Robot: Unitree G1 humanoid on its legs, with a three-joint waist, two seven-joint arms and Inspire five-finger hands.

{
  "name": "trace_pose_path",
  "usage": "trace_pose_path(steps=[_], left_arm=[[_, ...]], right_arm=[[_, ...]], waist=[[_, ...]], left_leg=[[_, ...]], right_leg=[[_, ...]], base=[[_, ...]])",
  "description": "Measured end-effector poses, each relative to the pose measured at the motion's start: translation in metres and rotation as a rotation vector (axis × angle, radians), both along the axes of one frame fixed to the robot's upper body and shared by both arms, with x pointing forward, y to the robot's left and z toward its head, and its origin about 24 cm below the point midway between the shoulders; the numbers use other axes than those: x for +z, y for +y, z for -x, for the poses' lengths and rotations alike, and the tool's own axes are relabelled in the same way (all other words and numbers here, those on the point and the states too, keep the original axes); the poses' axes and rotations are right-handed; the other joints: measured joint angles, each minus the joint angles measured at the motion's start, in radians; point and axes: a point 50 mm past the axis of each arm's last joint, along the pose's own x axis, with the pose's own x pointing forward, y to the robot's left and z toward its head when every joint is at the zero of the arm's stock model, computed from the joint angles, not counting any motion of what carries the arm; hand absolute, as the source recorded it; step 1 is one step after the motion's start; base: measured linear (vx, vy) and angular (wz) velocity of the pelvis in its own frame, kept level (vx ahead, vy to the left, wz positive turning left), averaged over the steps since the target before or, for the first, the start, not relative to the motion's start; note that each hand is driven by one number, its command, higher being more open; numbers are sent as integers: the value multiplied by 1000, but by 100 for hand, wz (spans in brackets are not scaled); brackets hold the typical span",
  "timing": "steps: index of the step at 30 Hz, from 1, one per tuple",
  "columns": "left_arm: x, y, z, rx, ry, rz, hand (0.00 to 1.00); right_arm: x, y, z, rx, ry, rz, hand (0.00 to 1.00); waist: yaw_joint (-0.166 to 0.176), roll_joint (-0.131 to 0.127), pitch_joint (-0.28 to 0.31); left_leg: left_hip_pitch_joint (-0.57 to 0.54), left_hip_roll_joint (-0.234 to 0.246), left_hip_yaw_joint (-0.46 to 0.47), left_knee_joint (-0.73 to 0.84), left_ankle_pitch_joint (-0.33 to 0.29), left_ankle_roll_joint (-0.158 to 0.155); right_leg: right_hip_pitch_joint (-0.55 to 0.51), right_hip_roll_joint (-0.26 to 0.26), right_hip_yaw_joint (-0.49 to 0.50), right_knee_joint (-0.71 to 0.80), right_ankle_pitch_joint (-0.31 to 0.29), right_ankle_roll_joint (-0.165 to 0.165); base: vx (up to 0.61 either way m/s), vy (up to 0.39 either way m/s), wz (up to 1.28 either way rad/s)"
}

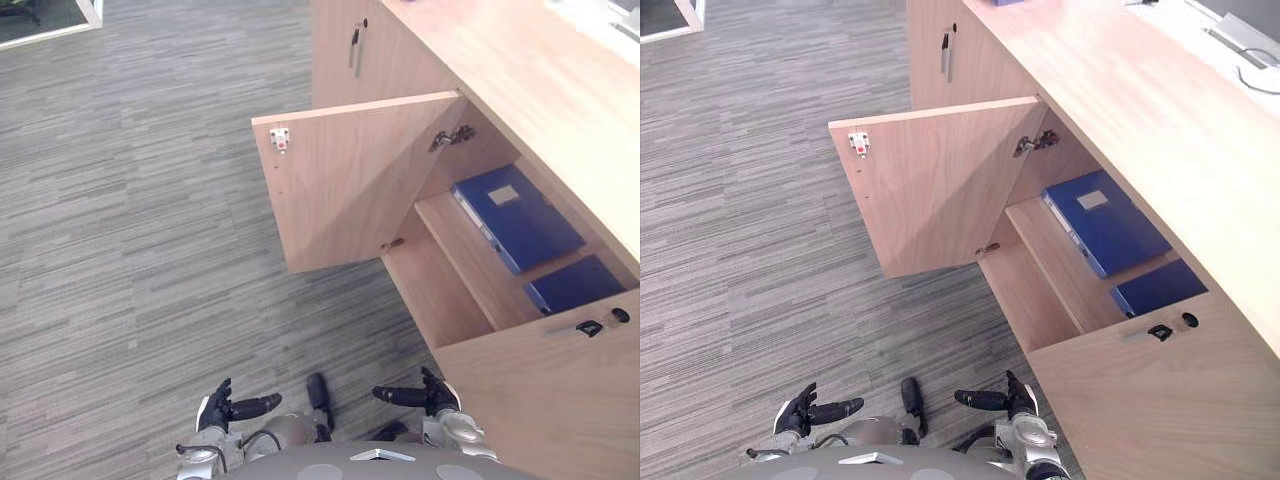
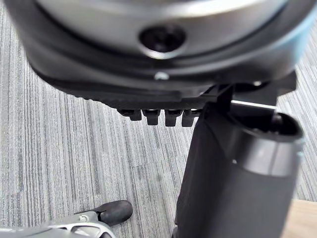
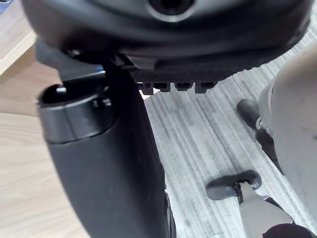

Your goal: Walk over to the cabinet, pick up the folder, carry it to the office cabinet, place the folder inside the office cabinet, then close the office cabinet door

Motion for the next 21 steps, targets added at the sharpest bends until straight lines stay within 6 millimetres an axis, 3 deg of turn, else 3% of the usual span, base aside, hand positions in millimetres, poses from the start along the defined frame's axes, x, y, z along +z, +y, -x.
trace_pose_path(steps=[4, 9, 11, 12, 13, 15, 17, 18, 19, 21], left_arm=[[-1, 4, 7, 66, 7, 5, 100], [-2, 3, 15, 329, -24, 80, 100], [0, 5, 18, 394, -56, 100, 100], [3, 5, 18, 451, -93, 119, 100], [6, 8, 18, 507, -133, 132, 100], [12, 15, 10, 607, -213, 156, 100], [17, 23, 4, 673, -265, 159, 100], [22, 33, -1, 757, -322, 165, 100], [28, 47, 1, 865, -375, 155, 100], [35, 67, 7, 1014, -443, 131, 100]], right_arm=[[-1, 6, 0, 0, 1, -15, 100], [-1, 6, 0, 7, 2, -8, 100], [0, 8, -2, 47, -1, 0, 100], [-1, 7, -1, 82, 12, 12, 100], [-1, 6, -1, 123, 19, 23, 100], [-2, -4, 4, 130, 42, 49, 100], [0, -14, 3, 123, 40, 74, 100], [1, -21, 2, 117, 36, 97, 100], [5, -26, -4, 117, 12, 113, 100], [8, -30, -8, 115, -11, 125, 100]], waist=[[0, -15, -13], [0, -21, -27], [-2, -25, -34], [6, -22, -32], [12, -18, -32], [23, -10, -27], [32, -11, -24], [32, -25, -15], [30, -13, -11], [20, -24, 1]], left_leg=[[12, -1, -2, 0, -5, -1], [5, 7, 21, 12, -17, -2], [-62, 35, 41, 152, -87, -7], [-109, 72, 57, 276, -146, -18], [-148, 107, 72, 393, -173, -46], [-212, 161, 76, 571, -172, -50], [-224, 166, 78, 598, -152, -76], [-233, 172, 93, 610, -170, -51], [-230, 213, 120, 620, -228, -41], [-215, 247, 127, 561, -240, -67]], right_leg=[[4, 0, 17, 2, 0, 1], [-11, 0, 36, 8, -3, 3], [-24, 4, 53, 2, -3, 3], [-25, 13, 72, -2, -3, 4], [-12, 23, 79, -25, -2, 7], [8, 35, 85, -46, -2, 14], [14, 30, 104, -61, -1, 13], [7, 16, 107, -65, 4, 6], [-4, 8, 127, -65, 12, -5], [-10, -16, 149, -62, 12, -5]], base=[[6, -3, 1], [22, -29, -12], [37, -66, -32], [30, -79, -35], [18, -82, -27], [-20, -109, -13], [7, -53, -24], [31, -20, -48], [17, -29, -52], [62, 2, -34]])
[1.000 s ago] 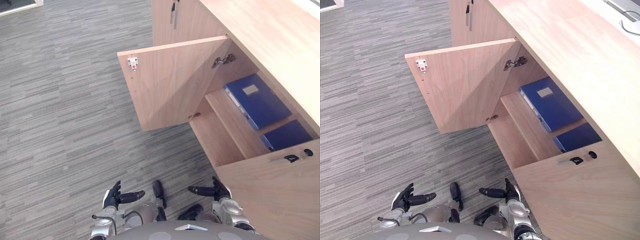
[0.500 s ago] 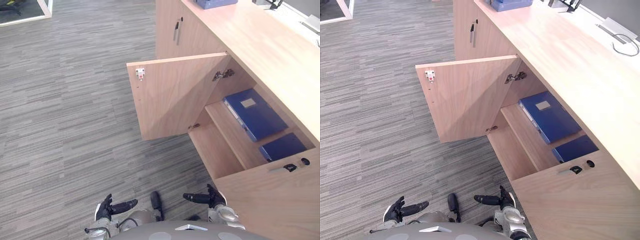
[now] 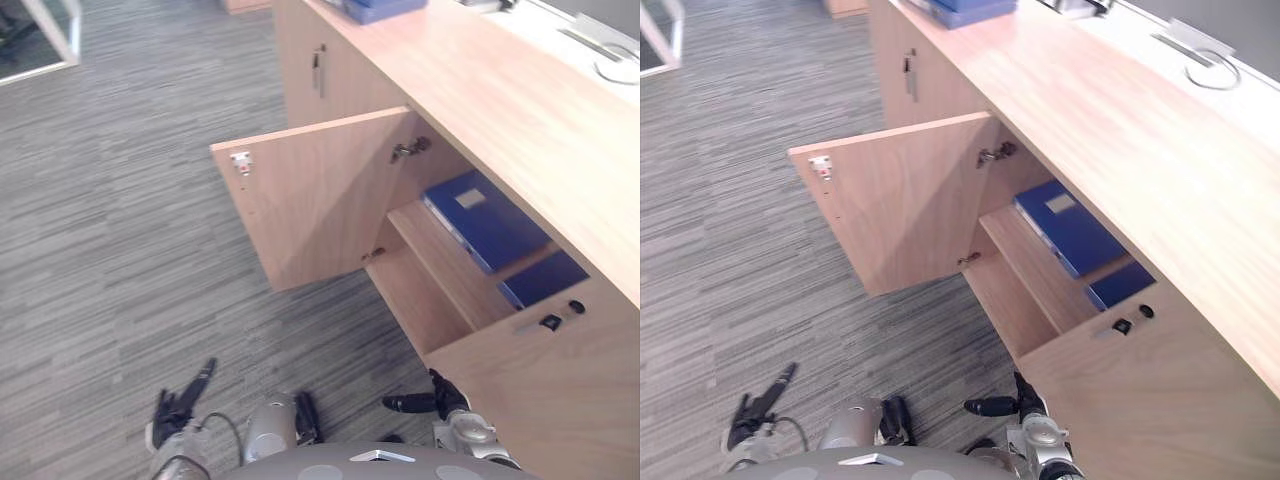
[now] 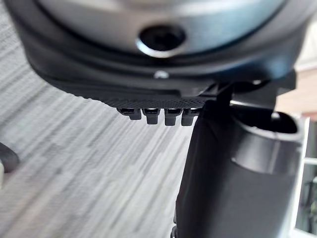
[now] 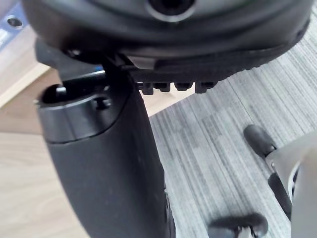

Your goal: Walk over to the cabinet, pick up the folder, carry it to the office cabinet, place the folder inside the office cabinet, then close the office cabinet door

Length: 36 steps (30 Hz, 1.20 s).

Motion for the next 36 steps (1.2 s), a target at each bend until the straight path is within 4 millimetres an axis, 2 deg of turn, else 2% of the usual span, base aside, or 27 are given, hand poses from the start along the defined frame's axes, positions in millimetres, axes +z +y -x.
trace_pose_path(steps=[1, 2, 3, 4, 5, 6, 7, 8, 10, 12, 13, 14, 16, 17, 19, 20, 21, 23, 24, 25, 27, 28, 29, 31, 32, 34, 36], left_arm=[[9, 17, 2, 120, -53, -35, 100], [12, 22, 5, 160, -63, -50, 100], [17, 30, 8, 223, -84, -76, 100], [19, 33, 9, 247, -94, -84, 100], [19, 35, 17, 304, -87, -97, 100], [18, 34, 20, 327, -83, -96, 100], [22, 39, 14, 359, -105, -105, 100], [29, 44, 6, 374, -150, -126, 100], [34, 46, -3, 365, -178, -135, 100], [38, 41, -16, 310, -202, -139, 100], [38, 38, -23, 288, -209, -133, 100], [38, 37, -27, 277, -213, -131, 100], [46, 36, -50, 213, -255, -140, 100], [51, 38, -58, 186, -269, -153, 100], [76, 60, -82, 39, -313, -252, 100], [84, 66, -88, -4, -327, -283, 100], [101, 78, -100, -101, -349, -352, 100], [136, 89, -131, -251, -413, -469, 100], [145, 90, -141, -285, -433, -493, 100], [161, 89, -159, -337, -469, -528, 100], [178, 83, -184, -402, -505, -557, 100], [188, 71, -203, -458, -528, -566, 100], [192, 63, -213, -497, -536, -571, 100], [197, 50, -226, -560, -545, -575, 100], [198, 52, -227, -601, -497, -612, 100], [198, 45, -231, -679, -468, -640, 100], [201, 30, -235, -842, -456, -661, 100]], right_arm=[[0, -7, 4, -10, 7, 16, 100], [0, -9, 6, -13, 12, 19, 100], [0, -17, 11, -22, 24, 39, 100], [1, -22, 12, -24, 28, 50, 100], [5, -35, 13, -32, 28, 86, 100], [7, -44, 15, -47, 28, 108, 100], [5, -38, 14, -61, 26, 93, 100], [2, -23, 9, -48, 14, 52, 100], [0, -13, 8, -38, 13, 23, 100], [0, -11, 10, -39, 10, 8, 100], [1, -17, 10, -66, 3, 17, 100], [2, -21, 11, -84, -1, 24, 100], [3, -34, 17, -128, 11, 58, 100], [3, -35, 18, -130, 15, 61, 100], [1, -32, 22, -107, 37, 56, 100], [1, -30, 22, -92, 42, 51, 100], [0, -28, 22, -70, 48, 41, 100], [-1, -22, 25, -20, 57, 20, 100], [-2, -20, 25, -9, 59, 13, 100], [-2, -16, 24, 18, 56, 1, 100], [-1, -10, 20, 43, 40, -16, 100], [0, -7, 18, 61, 37, -23, 100], [0, -7, 17, 68, 36, -24, 100], [1, -6, 14, 76, 25, -22, 100], [2, -7, 13, 75, 13, -17, 100], [1, -10, 18, 70, 31, -12, 100], [-1, -11, 28, 53, 52, -16, 100]], waist=[[-17, -6, 1], [-22, -5, 2], [-20, 6, -1], [-19, 12, -4], [-16, 68, -19], [-13, 89, -19], [-20, 60, -16], [-18, 37, -16], [-23, 28, -17], [-31, 45, -26], [-44, 66, -39], [-48, 74, -45], [-55, 92, -59], [-57, 91, -59], [-65, 73, -60], [-65, 68, -61], [-68, 61, -63], [-69, 48, -71], [-68, 45, -72], [-69, 43, -73], [-73, 47, -74], [-78, 50, -76], [-82, 51, -77], [-98, 51, -78], [-99, 51, -79], [-95, 49, -80], [-71, 40, -85]], left_leg=[[13, 25, -2, -111, 28, -43], [17, 38, 0, -158, 48, -62], [33, 58, 8, -259, 117, -95], [40, 72, 9, -310, 158, -107], [85, 101, 23, -417, 334, -89], [103, 119, 26, -422, 382, -98], [110, 71, 35, -405, 360, -89], [114, 63, 46, -349, 291, -82], [114, 69, 48, -283, 245, -82], [114, 94, 11, -170, 166, -92], [114, 107, -12, -133, 127, -108], [114, 108, -20, -119, 114, -111], [114, 107, -45, -98, 87, -123], [114, 106, -45, -98, 87, -124], [114, 105, -42, -108, 88, -125], [114, 106, -40, -111, 90, -129], [115, 105, -38, -121, 96, -132], [125, 97, -32, -167, 129, -133], [131, 94, -31, -185, 142, -134], [150, 88, -25, -228, 169, -137], [181, 87, -17, -287, 207, -144], [204, 87, -13, -335, 236, -149], [214, 87, -11, -359, 251, -152], [223, 86, -6, -389, 271, -152], [228, 84, 2, -406, 282, -153], [228, 80, 1, -419, 292, -150], [229, 73, -5, -439, 309, -152]], right_leg=[[-5, -29, 15, 1, 1, 1], [-6, -38, 22, 1, 5, 7], [-11, -54, 40, 1, 20, 31], [-16, -58, 53, 0, 27, 43], [-16, -64, 81, 9, 58, 103], [-18, -61, 92, 12, 67, 129], [-13, -104, 113, -5, 91, 136], [-6, -122, 113, -24, 121, 133], [19, -125, 116, -43, 140, 133], [55, -119, 128, -51, 143, 134], [63, -112, 143, -60, 144, 134], [67, -112, 146, -62, 144, 134], [69, -116, 161, -63, 144, 135], [68, -116, 167, -63, 144, 135], [52, -112, 179, -77, 145, 135], [45, -111, 188, -77, 145, 135], [37, -109, 198, -82, 146, 137], [30, -103, 199, -99, 154, 137], [31, -100, 199, -104, 157, 136], [32, -95, 200, -112, 161, 136], [32, -83, 201, -112, 162, 136], [32, -73, 205, -111, 162, 136], [30, -67, 212, -111, 162, 136], [24, -63, 218, -111, 162, 136], [14, -61, 225, -111, 162, 136], [10, -62, 224, -111, 165, 135], [7, -63, 222, -110, 166, 135]], base=[[110, 56, -15], [112, 18, -18], [50, -12, -22], [118, 26, -57], [140, 113, -63], [232, 258, -51], [249, 296, -43], [241, 264, -28], [144, 125, -27], [127, 39, -33], [97, -25, -31], [78, 16, -28], [37, 51, -15], [2, 36, -12], [-21, -4, -19], [-20, -30, -24], [-17, -34, -17], [-20, -57, -5], [-24, -73, -1], [-25, -68, -3], [-47, -87, -10], [-59, -86, -12], [-52, -66, -8], [-52, -29, -9], [-61, -16, -11], [-47, 0, 1], [-46, 8, 10]])
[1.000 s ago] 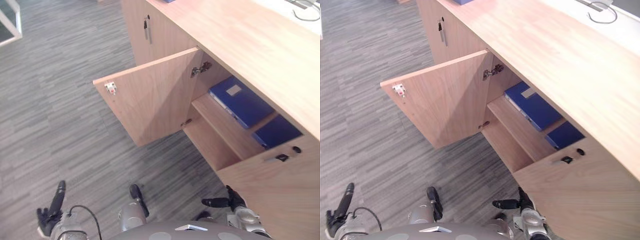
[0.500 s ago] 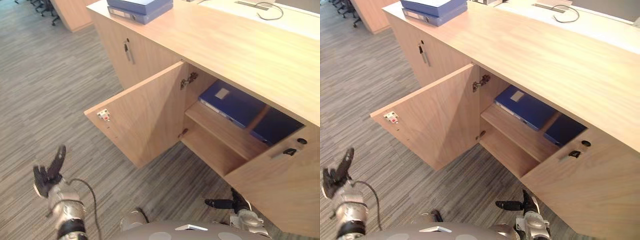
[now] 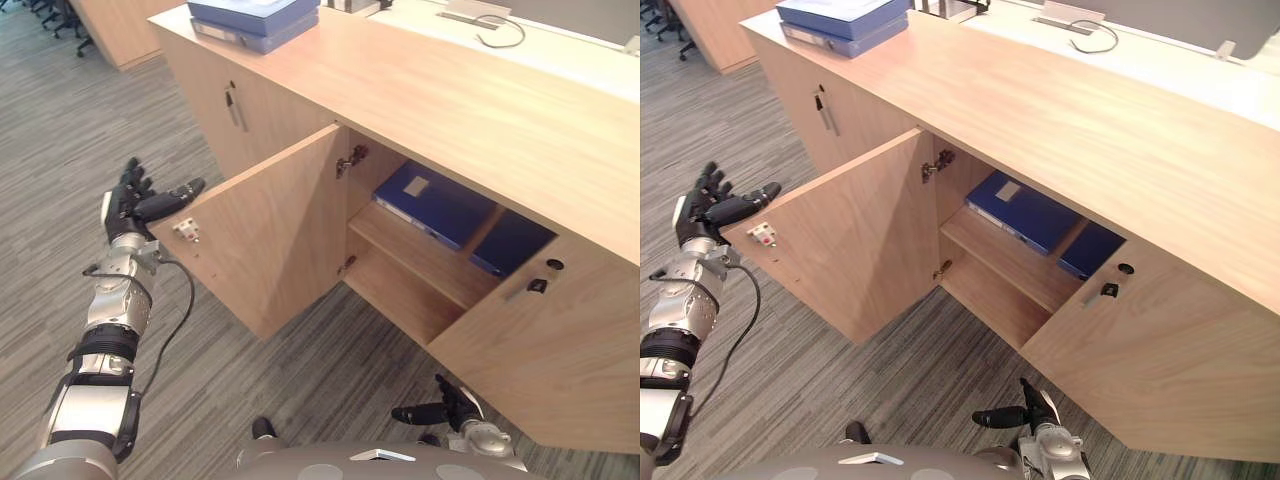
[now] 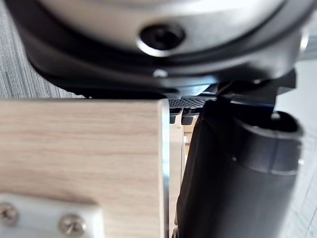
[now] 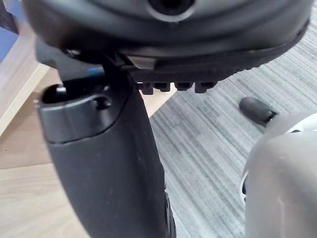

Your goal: Walk over to the cabinet, pick up the folder, carry it to the office cabinet, place the folder inside the office cabinet, then close the office cabinet door

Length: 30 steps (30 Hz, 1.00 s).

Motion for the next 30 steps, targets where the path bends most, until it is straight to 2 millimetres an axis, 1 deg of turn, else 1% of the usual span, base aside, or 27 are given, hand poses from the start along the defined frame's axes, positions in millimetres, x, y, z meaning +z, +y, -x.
trace_pose_path(steps=[2, 3, 4, 5, 6, 7, 8, 10, 11, 12, 13, 14, 15, 16, 17, 18, 19, 20, 21, 22, 23, 24, 25, 26, 27, 28, 30], left_arm=[[0, -11, 2, -102, 22, -27, 100], [-1, -21, 9, -200, 34, -32, 100], [-2, -28, 11, -244, 40, -33, 100], [-2, -43, 14, -344, 48, -36, 100], [-3, -60, 17, -449, 49, -24, 100], [-3, -74, 20, -531, 49, -18, 100], [-4, -84, 22, -588, 52, -12, 100], [-10, -126, 35, -822, 85, 29, 100], [-13, -135, 39, -856, 94, 36, 100], [-19, -141, 43, -870, 116, 84, 100], [-23, -152, 47, -917, 133, 125, 100], [-27, -167, 53, -962, 151, 187, 100], [-29, -175, 56, -986, 160, 214, 100], [-32, -193, 63, -1040, 172, 278, 100], [-33, -204, 68, -1075, 176, 305, 100], [-32, -223, 76, -1139, 181, 355, 100], [-25, -259, 88, -1266, 179, 436, 100], [-19, -279, 95, -1337, 169, 472, 100], [-5, -310, 105, -1457, 136, 532, 100], [15, -337, 113, -1573, 70, 593, 100], [26, -348, 115, -1623, 28, 612, 100], [45, -362, 118, -1691, -38, 623, 100], [68, -375, 120, -1770, -126, 612, 100], [88, -383, 125, -1835, -211, 607, 100], [95, -385, 128, -1858, -248, 610, 100], [110, -386, 137, -1912, -362, 622, 100], [109, -385, 137, -1909, -361, 617, 100]], right_arm=[[-1, 1, 2, -2, 6, -4, 100], [-2, 2, 3, -14, 8, -10, 100], [-2, 2, 4, -17, 12, -11, 100], [-4, 2, 8, -22, 30, -12, 100], [-5, 1, 11, -31, 41, -13, 100], [-6, 2, 11, -36, 44, -15, 100], [-6, 2, 12, -38, 49, -17, 100], [-8, 7, 10, -36, 55, -29, 100], [-8, 8, 10, -34, 56, -31, 100], [-9, 9, 11, -26, 61, -31, 100], [-9, 10, 12, -18, 65, -30, 100], [-11, 9, 15, -14, 81, -26, 100], [-11, 8, 16, -12, 89, -23, 100], [-12, 8, 19, -8, 102, -19, 100], [-12, 7, 20, -8, 106, -18, 100], [-13, 7, 21, -10, 113, -17, 100], [-14, 7, 23, -12, 123, -15, 100], [-14, 7, 23, -10, 125, -12, 100], [-14, 8, 20, 19, 125, 0, 100], [-13, 10, 14, 46, 115, 6, 100], [-12, 10, 10, 53, 108, 7, 100], [-11, 12, 6, 67, 101, 9, 100], [-11, 12, 3, 92, 98, 18, 100], [-11, 12, 4, 110, 103, 28, 100], [-11, 11, 5, 113, 107, 30, 100], [-12, 9, 8, 172, 135, 59, 100], [-12, 10, 9, 173, 136, 57, 100]], waist=[[6, -6, -2], [12, -10, -5], [18, -13, -6], [32, -18, -11], [37, -22, -14], [37, -26, -17], [37, -30, -18], [15, -50, -49], [7, -53, -58], [-6, -57, -72], [-11, -58, -80], [-29, -58, -91], [-35, -57, -97], [-51, -54, -106], [-57, -52, -108], [-63, -51, -110], [-66, -50, -111], [-70, -50, -111], [-82, -50, -111], [-97, -48, -115], [-105, -45, -117], [-113, -44, -118], [-115, -42, -119], [-120, -32, -125], [-121, -29, -128], [-120, -23, -133], [-123, -25, -132]], left_leg=[[0, -3, -4, -10, 6, 0], [8, -8, -4, -30, 14, -3], [14, -11, -3, -43, 17, -4], [23, -20, -5, -70, 30, -4], [31, -32, -11, -104, 45, -9], [30, -39, -17, -115, 54, -9], [30, -42, -17, -115, 55, -9], [30, -54, -14, -120, 55, -8], [30, -55, -12, -120, 55, -8], [30, -54, -9, -120, 56, -8], [30, -52, -5, -120, 57, -8], [30, -50, -5, -120, 63, -1], [30, -50, -5, -120, 65, 0], [30, -51, -4, -120, 66, 2], [30, -51, -4, -120, 69, 5], [30, -51, -2, -120, 71, 7], [33, -51, 2, -120, 72, 7], [36, -51, 4, -120, 72, 7], [46, -50, 13, -120, 72, 7], [56, -47, 23, -121, 71, 6], [59, -44, 30, -121, 70, 5], [63, -40, 39, -121, 70, 4], [67, -33, 49, -121, 69, 3], [72, -27, 54, -121, 68, 3], [77, -23, 58, -121, 67, 1], [90, 5, 65, -121, 57, -23], [89, 4, 65, -121, 58, -24]], right_leg=[[-1, -2, -2, 4, -1, -1], [-3, -5, -1, 9, -7, -10], [-3, -7, -1, 11, -9, -11], [-4, -11, -3, 16, -10, -12], [-4, -16, -11, 21, -11, -11], [-4, -21, -22, 22, -11, -10], [-5, -24, -22, 22, -11, -10], [-11, -38, -18, 33, -11, -9], [-15, -41, -13, 36, -11, -9], [-21, -41, -7, 38, -11, -9], [-29, -40, 1, 40, -11, -10], [-30, -39, 2, 42, -10, -10], [-30, -39, 3, 42, -10, -10], [-30, -39, 4, 42, -9, -11], [-30, -39, 4, 42, -9, -10], [-31, -39, 6, 42, -7, -7], [-32, -39, 11, 42, -6, -7], [-32, -39, 14, 43, -5, -7], [-32, -39, 26, 44, -5, -7], [-37, -39, 42, 48, -6, -8], [-45, -38, 52, 53, -6, -8], [-55, -37, 65, 58, -7, -10], [-66, -31, 82, 59, -7, -10], [-68, -25, 88, 58, -8, -11], [-67, -22, 91, 58, -9, -12], [-66, 3, 98, 53, -18, -15], [-66, 3, 97, 51, -15, -18]], base=[[-51, 5, 8], [-56, 12, 6], [-57, 22, 7], [-66, 29, 15], [-75, 42, 23], [-71, 43, 19], [-67, 42, 9], [-59, 37, -4], [-33, 16, -10], [-26, -5, -15], [-30, -26, -13], [-18, -30, -10], [2, -32, -2], [0, 0, 0], [0, 0, 0], [14, -34, -5], [13, -36, -7], [11, -42, -14], [2, -33, -27], [-1, -28, -33], [-14, -16, -39], [-22, -14, -42], [-31, -25, -41], [-20, -29, -30], [-87, -85, -28], [-83, -70, -21], [-43, -31, -9]])
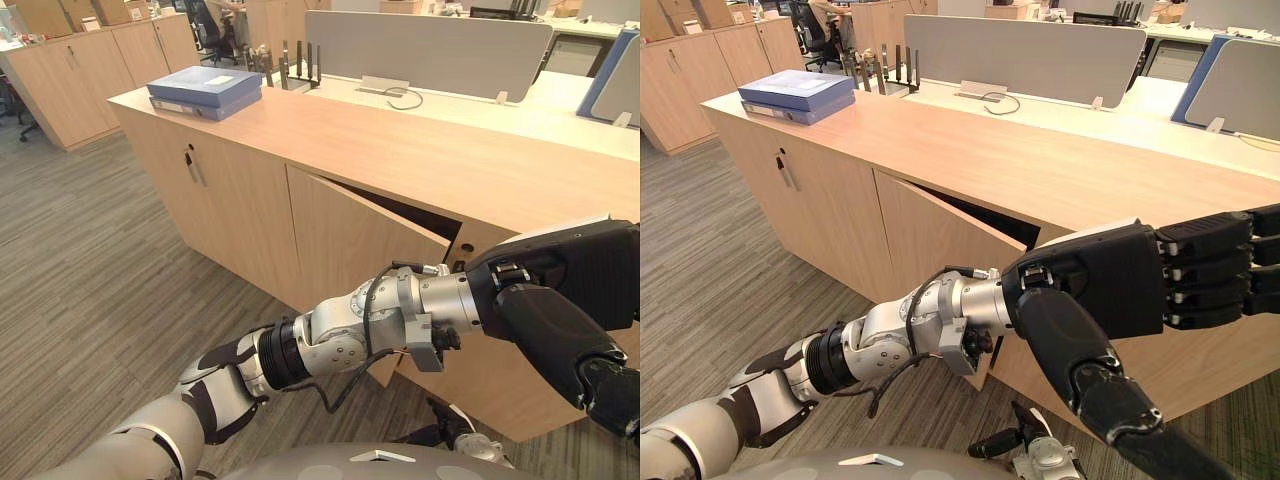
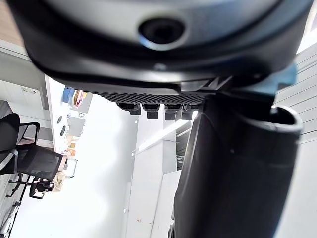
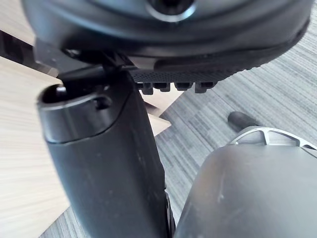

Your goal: Walk over to the cabinet, pick up the folder, carry it to the office cabinet, place the folder inside the office cabinet, then close the office cabinet door

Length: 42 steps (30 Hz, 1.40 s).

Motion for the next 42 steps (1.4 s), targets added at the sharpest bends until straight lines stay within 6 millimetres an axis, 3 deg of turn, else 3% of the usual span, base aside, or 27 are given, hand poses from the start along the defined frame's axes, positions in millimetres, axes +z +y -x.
trace_pose_path(steps=[4, 15, 18, 21, 23, 24, 26, 28, 30, 31, 33, 34, 36, 39, 42], left_arm=[[-2, 1, 0, 7, 7, 1, 100], [-40, 8, -13, 128, 95, -100, 100], [-66, 18, -21, 203, 160, -155, 100], [-116, 45, -33, 351, 302, -269, 100], [-167, 83, -32, 491, 461, -388, 100], [-180, 94, -31, 528, 498, -424, 100], [-232, 146, -19, 705, 649, -597, 100], [-258, 178, -9, 816, 708, -720, 100], [-294, 232, 19, 991, 818, -917, 100], [-303, 245, 29, 1030, 859, -967, 100], [-331, 291, 77, 1151, 1015, -1224, 100], [-337, 304, 95, 1175, 1030, -1343, 100], [-345, 326, 135, 1233, 1135, -1515, 100], [-348, 336, 167, 1383, 1317, -1557, 100], [-351, 324, 169, 1465, 1374, -1530, 100]], right_arm=[[0, 0, 0, 0, 0, -1, 100], [0, 2, 2, 0, -5, -8, 100], [-1, 2, 3, 0, -6, -12, 100], [-1, 1, 6, -12, -3, -19, 100], [-2, 2, 11, -45, 3, -31, 100], [-3, 3, 13, -49, 4, -34, 100], [-4, 7, 14, -54, 5, -47, 100], [-4, 11, 13, -62, 3, -57, 100], [-5, 17, 12, -64, -2, -76, 100], [-5, 18, 12, -68, -3, -80, 100], [-5, 21, 13, -80, -3, -97, 100], [-5, 22, 13, -82, -4, -100, 100], [-5, 20, 13, -103, -10, -104, 100], [-4, 18, 12, -151, -28, -111, 100], [-3, 13, 13, -186, -38, -108, 100]], waist=[[-10, 0, 0], [-14, -8, -1], [-12, -11, 1], [-12, -13, 2], [-10, -23, 11], [-10, -27, 13], [6, -48, 25], [19, -55, 34], [43, -75, 57], [45, -78, 60], [52, -79, 64], [57, -79, 65], [72, -75, 74], [85, -69, 85], [103, -46, 98]], left_leg=[[-1, 3, 1, 0, -1, -1], [0, 11, -7, 1, 3, -1], [0, 12, -12, 1, 3, -1], [-2, 12, -16, 1, 3, -1], [4, 13, -18, 1, 0, -4], [7, 13, -18, 1, -6, -11], [9, 14, -18, 1, -16, -18], [9, 14, -19, 1, -18, -20], [9, 12, -19, 2, -24, -22], [9, 12, -18, 3, -25, -24], [15, 7, -19, 6, -22, -21], [19, 7, -18, 6, -22, -21], [31, 7, -18, 6, -29, -27], [32, 6, -21, 6, -33, -27], [39, 6, -34, 6, -34, -28]], right_leg=[[1, 6, -1, -8, 5, -6], [17, 17, -18, -14, 8, -5], [21, 18, -24, -15, 4, -5], [22, 18, -25, -16, 0, -1], [33, 22, -25, -24, 1, 1], [38, 24, -26, -30, 2, 2], [41, 27, -25, -38, 2, 4], [44, 28, -25, -47, 2, 6], [48, 30, -28, -52, 6, 5], [48, 30, -28, -54, 7, 6], [60, 31, -30, -68, 16, 18], [65, 32, -32, -70, 16, 18], [75, 33, -35, -71, 16, 17], [79, 32, -45, -71, 16, 17], [97, 32, -58, -70, 9, 8]], base=[[9, -3, -1], [44, -9, 2], [4, -14, 3], [0, 0, 0], [0, 0, 0], [0, 0, 0], [0, 0, 0], [0, 0, 0], [59, -22, 1], [97, -21, 1], [138, -23, 2], [143, -15, -3], [113, -3, -4], [56, 4, 4], [-3, -2, 11]])
